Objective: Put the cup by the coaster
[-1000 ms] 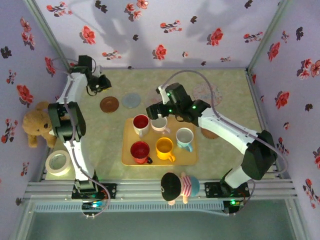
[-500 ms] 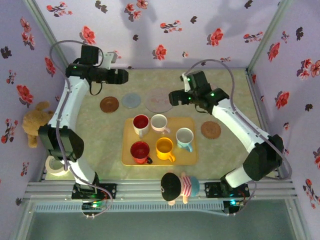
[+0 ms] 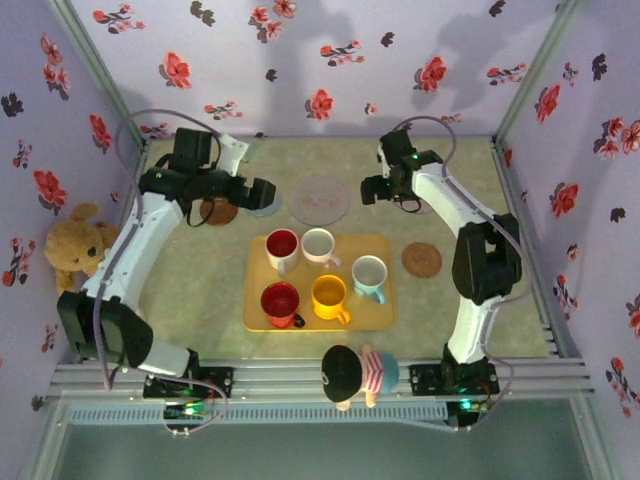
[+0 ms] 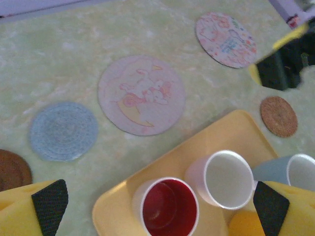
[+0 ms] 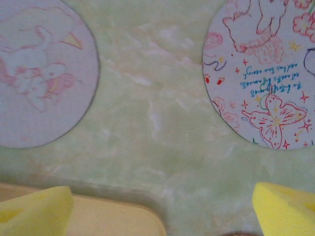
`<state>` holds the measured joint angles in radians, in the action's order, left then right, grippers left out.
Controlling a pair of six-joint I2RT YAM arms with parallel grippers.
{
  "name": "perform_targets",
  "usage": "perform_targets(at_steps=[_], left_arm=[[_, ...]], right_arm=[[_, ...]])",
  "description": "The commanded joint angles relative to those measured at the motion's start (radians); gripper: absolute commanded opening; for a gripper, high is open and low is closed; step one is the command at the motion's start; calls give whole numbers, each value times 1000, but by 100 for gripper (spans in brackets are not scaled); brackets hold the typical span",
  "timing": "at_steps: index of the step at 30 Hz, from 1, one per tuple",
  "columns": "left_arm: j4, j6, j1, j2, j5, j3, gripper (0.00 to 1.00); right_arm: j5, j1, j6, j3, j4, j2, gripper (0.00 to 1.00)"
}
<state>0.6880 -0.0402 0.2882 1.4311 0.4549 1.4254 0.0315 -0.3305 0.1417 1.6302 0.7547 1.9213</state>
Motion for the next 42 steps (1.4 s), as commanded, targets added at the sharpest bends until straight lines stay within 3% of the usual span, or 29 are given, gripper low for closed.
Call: perform_targets(at_steps=[1, 9, 20, 33, 42], left_arm=[[-123, -28, 12, -58, 51, -74, 100], [-283, -14, 24, -141, 58, -250, 100], [-420, -46, 25, -195, 12, -353, 100], [-392, -44, 24, -153, -5, -342, 100], [-388, -50, 24, -129, -7, -341, 100]], right_arm=[[27, 30, 26, 76, 47, 65, 91], [43, 87, 63, 169, 29, 206, 88], [18, 119, 91, 352, 48, 406, 82], [42, 130, 88, 540, 159, 594, 69], [70, 131, 109, 566, 216, 626, 47]])
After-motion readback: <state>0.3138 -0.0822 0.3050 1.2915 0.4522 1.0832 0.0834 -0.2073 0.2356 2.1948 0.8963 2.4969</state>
